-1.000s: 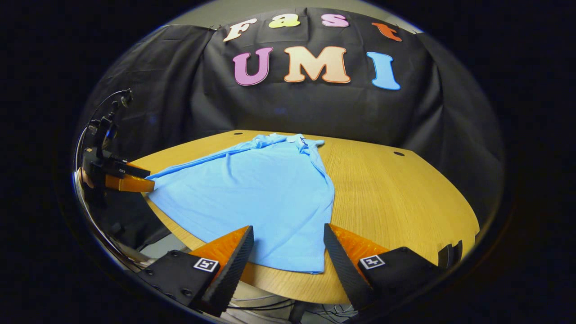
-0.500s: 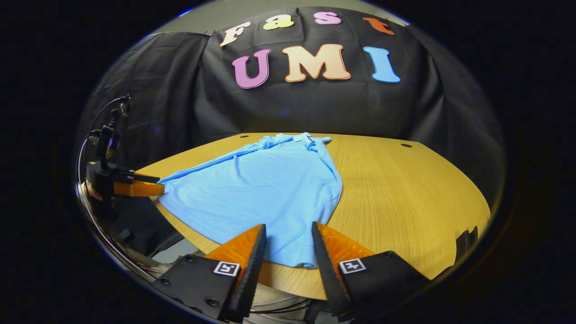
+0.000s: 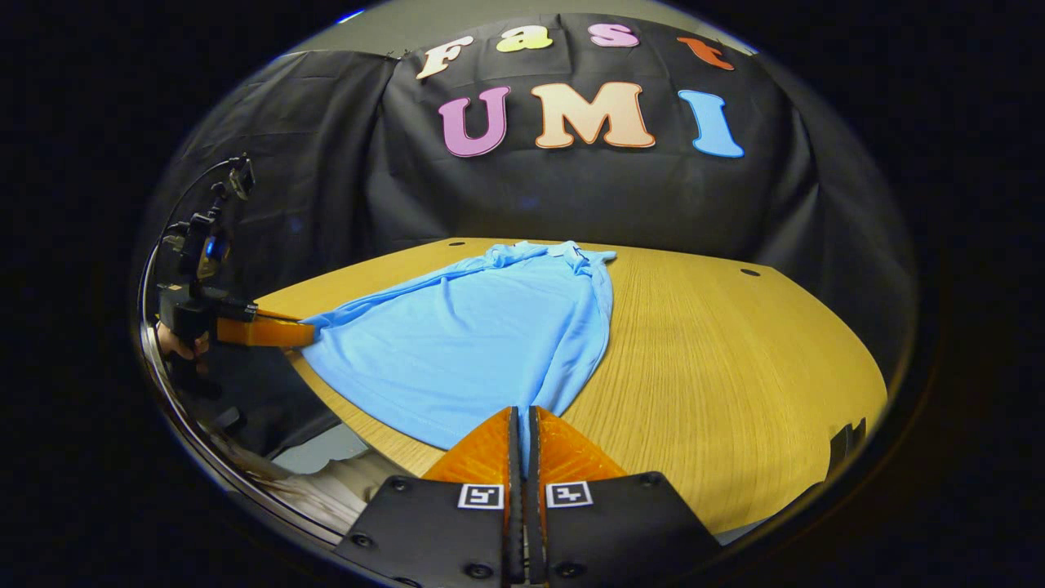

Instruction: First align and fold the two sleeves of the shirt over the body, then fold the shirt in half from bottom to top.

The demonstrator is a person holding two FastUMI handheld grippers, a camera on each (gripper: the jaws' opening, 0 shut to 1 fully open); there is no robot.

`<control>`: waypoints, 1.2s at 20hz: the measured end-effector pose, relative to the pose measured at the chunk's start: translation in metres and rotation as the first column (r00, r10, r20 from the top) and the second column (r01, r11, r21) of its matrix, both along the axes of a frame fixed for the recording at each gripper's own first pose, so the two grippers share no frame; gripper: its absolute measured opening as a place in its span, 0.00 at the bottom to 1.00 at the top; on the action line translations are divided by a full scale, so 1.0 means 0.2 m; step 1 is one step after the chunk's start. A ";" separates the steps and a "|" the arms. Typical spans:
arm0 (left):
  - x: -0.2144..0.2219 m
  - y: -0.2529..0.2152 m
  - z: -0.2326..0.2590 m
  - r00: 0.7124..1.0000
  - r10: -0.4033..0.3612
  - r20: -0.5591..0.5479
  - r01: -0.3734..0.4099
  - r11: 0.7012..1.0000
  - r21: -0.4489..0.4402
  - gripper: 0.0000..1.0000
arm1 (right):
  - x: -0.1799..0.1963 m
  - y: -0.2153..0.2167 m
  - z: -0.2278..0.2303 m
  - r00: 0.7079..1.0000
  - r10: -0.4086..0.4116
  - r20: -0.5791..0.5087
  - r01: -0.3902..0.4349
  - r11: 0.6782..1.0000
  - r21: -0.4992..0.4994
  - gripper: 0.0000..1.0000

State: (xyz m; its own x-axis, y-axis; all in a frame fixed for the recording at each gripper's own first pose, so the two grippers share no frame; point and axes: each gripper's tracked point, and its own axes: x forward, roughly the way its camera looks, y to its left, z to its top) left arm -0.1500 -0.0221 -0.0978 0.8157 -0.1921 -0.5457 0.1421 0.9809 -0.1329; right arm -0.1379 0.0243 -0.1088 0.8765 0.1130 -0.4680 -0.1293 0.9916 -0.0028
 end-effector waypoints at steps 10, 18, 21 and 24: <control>0.17 0.05 0.13 1.000 -0.001 0.026 0.002 1.000 -0.008 0.00 | 0.15 -0.06 0.15 0.999 -0.043 0.031 0.043 0.999 -0.015 0.02; 0.59 0.13 0.31 0.996 -0.032 0.079 0.032 0.999 -0.003 0.00 | 0.60 -0.07 0.32 0.999 -0.026 0.023 0.026 1.000 0.001 0.02; 0.78 0.18 0.38 0.994 -0.036 0.104 0.033 0.999 0.029 0.00 | 0.82 -0.11 0.37 0.999 -0.032 0.011 0.032 0.999 0.014 0.02; 0.98 0.22 0.45 0.990 -0.041 0.138 0.035 0.998 0.045 0.00 | 1.05 -0.17 0.39 0.998 -0.065 -0.003 0.065 0.997 0.043 0.02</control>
